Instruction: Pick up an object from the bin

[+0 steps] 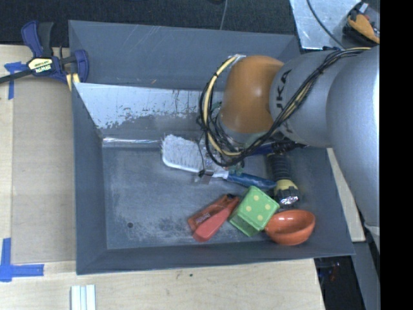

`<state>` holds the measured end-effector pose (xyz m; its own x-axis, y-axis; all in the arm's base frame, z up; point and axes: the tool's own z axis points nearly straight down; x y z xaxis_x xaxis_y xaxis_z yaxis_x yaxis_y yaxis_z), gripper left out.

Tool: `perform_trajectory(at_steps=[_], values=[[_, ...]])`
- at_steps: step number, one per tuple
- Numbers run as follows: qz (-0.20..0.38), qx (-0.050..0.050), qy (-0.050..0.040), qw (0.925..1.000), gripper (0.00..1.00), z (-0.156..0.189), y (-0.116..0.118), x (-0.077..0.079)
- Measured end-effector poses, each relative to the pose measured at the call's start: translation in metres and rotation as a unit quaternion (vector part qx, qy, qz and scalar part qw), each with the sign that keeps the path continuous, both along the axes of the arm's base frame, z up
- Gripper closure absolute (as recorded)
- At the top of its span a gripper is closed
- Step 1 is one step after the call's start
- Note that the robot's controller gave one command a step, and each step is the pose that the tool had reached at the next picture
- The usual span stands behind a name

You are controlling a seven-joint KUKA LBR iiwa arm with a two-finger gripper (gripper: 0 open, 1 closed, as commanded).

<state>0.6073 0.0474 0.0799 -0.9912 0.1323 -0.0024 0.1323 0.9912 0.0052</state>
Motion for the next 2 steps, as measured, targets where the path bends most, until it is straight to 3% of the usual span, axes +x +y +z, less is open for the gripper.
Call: perform_trajectory(at_steps=[2], values=[[0.0,0.001,-0.0004,1.0,1.0,0.019,0.001,-0.001]])
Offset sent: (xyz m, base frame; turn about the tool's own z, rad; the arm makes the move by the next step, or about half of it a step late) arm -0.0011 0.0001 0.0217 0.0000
